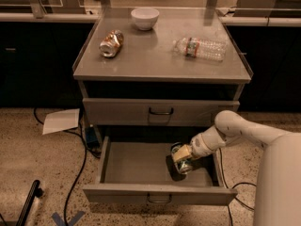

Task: Pick green can from middle drawer and place on counter

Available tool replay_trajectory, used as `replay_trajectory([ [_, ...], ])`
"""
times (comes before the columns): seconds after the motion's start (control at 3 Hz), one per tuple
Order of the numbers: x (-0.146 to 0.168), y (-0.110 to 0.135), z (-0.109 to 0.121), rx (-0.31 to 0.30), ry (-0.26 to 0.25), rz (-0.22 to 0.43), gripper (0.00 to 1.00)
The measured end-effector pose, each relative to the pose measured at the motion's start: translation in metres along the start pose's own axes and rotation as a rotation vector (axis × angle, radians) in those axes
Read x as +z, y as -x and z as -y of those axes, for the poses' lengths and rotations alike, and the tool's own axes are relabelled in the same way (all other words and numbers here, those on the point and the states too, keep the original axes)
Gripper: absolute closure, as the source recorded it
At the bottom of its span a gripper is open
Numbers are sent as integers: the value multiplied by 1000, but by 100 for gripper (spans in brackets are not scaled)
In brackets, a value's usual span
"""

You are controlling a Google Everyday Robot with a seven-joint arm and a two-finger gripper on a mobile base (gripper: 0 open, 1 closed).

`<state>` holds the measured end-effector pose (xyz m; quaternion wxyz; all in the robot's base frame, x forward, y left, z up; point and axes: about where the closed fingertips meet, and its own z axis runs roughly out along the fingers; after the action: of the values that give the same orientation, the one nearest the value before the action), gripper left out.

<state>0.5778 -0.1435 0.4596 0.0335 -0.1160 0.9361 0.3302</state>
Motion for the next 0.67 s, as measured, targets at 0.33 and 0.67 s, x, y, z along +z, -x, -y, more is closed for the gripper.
replay_trajectory([
  [0.33,0,0,0,-1,0,-1,100],
  [0.67,2,-6,-12,-42,5,-33,100],
])
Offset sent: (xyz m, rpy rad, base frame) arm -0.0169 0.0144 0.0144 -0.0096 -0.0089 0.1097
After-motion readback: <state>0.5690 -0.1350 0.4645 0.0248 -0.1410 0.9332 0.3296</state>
